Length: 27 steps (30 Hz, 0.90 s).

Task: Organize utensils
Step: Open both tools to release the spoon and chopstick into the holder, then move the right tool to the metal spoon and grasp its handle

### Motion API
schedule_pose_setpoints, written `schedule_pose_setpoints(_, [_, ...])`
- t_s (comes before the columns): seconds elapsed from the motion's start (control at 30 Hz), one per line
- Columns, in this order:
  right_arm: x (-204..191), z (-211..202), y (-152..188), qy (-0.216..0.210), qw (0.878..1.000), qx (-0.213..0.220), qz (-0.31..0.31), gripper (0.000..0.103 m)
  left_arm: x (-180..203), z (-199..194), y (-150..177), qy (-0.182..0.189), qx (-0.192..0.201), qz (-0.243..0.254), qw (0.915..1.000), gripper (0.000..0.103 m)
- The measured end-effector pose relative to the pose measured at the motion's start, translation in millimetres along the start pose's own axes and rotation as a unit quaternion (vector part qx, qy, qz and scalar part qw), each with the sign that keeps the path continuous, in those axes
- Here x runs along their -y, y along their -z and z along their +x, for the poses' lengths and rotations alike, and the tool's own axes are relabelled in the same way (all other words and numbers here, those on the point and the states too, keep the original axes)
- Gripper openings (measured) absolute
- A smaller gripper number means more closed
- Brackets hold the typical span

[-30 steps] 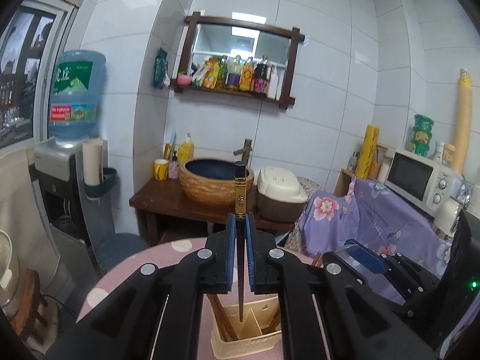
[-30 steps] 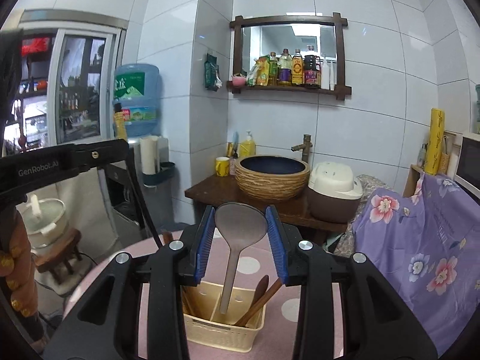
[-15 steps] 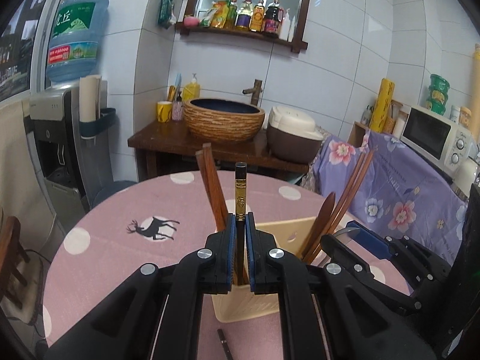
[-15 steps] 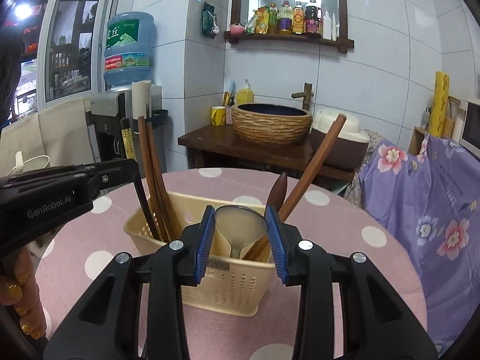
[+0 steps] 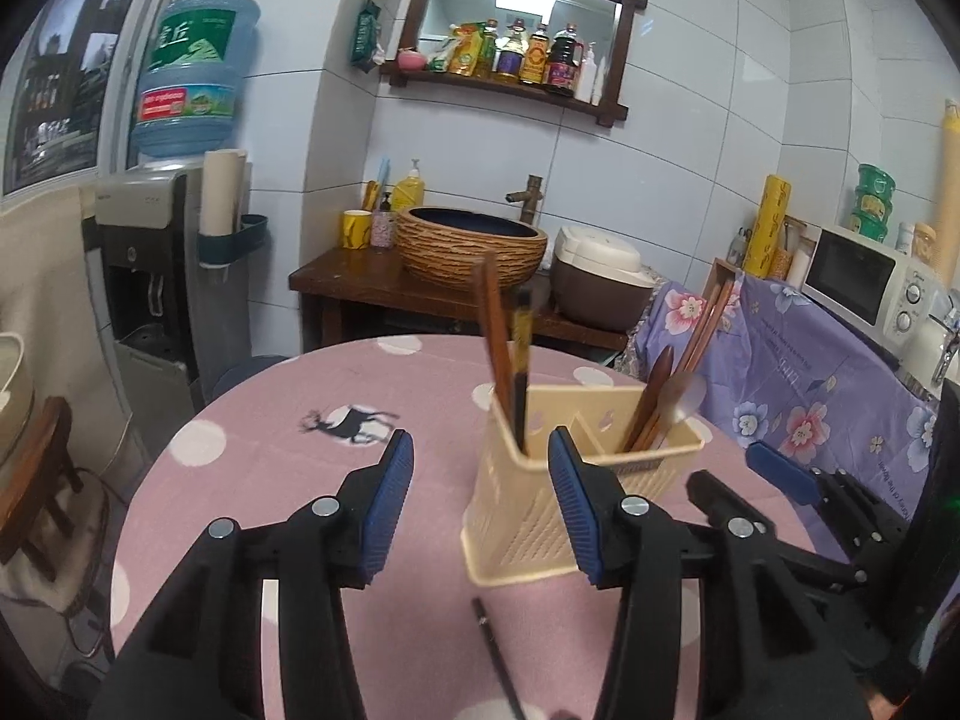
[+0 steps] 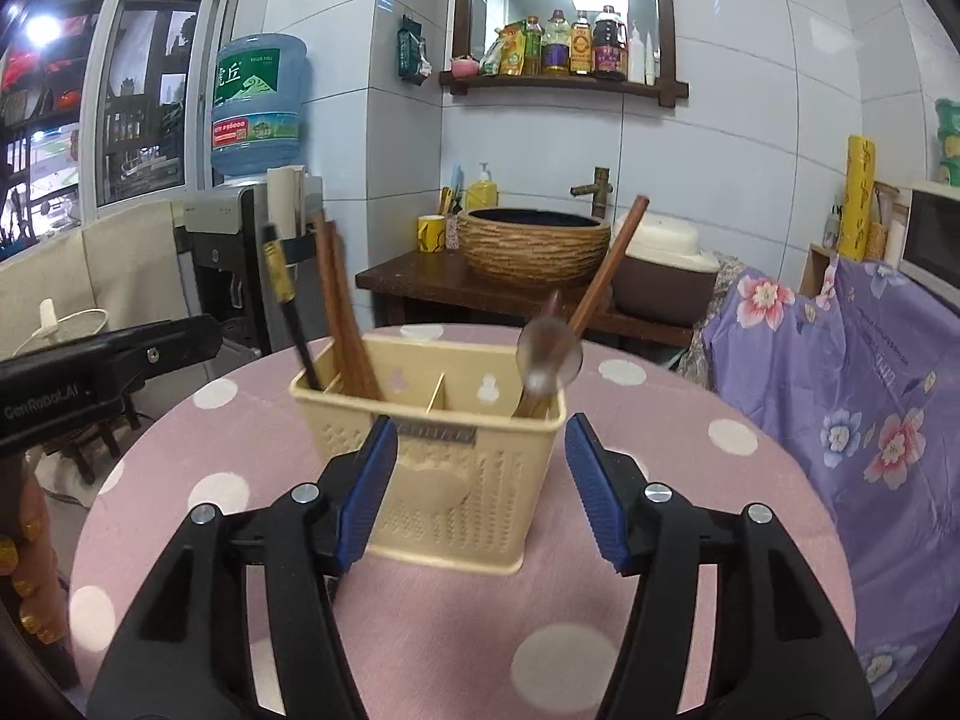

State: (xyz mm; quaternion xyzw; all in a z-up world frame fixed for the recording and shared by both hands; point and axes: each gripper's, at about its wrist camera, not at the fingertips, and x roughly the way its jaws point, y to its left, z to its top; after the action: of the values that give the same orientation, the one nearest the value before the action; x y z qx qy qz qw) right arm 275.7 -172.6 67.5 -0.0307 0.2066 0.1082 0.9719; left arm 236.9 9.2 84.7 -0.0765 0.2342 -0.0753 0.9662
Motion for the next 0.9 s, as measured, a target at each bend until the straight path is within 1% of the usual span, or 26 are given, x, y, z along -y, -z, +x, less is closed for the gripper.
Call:
schedule_pose_setpoints(0.27, [-17.0,-28.0,46.9,-0.023,0.998,-0.052,0.012,0.059,-25.4,-12.2,58.5,-0.041,-0.047,-0.005,0.9980,0.051])
schedule_pose_setpoints(0.33, [-21.2,-29.9,62.4,-0.025,0.997,-0.073,0.018,0.059,-35.2,-14.0,73.5,-0.050,-0.063,-0.018,0.9966,0.051])
schedule_pose_setpoints(0.4, [-23.3,-31.2,78.4,-0.029,0.995,-0.094,0.028,0.059,-42.6,-16.9,85.7,-0.061,-0.070,-0.026,0.9953,0.051])
schedule_pose_setpoints(0.5, [-27.5,-31.2,98.5,-0.037,0.991,-0.124,0.042,0.059,-49.2,-21.2,103.9,-0.089,-0.079,-0.022,0.9927,0.051])
schedule_pose_setpoints(0.67, [-37.6,-35.6,121.8,-0.036,0.987,-0.149,0.053,0.059,-56.3,-24.9,122.3,-0.093,-0.098,-0.034,0.9903,0.051])
schedule_pose_setpoints(0.9, [-49.5,-38.1,143.5,-0.036,0.982,-0.177,0.053,0.059,-54.7,-30.6,136.9,-0.095,-0.105,-0.036,0.9893,0.051])
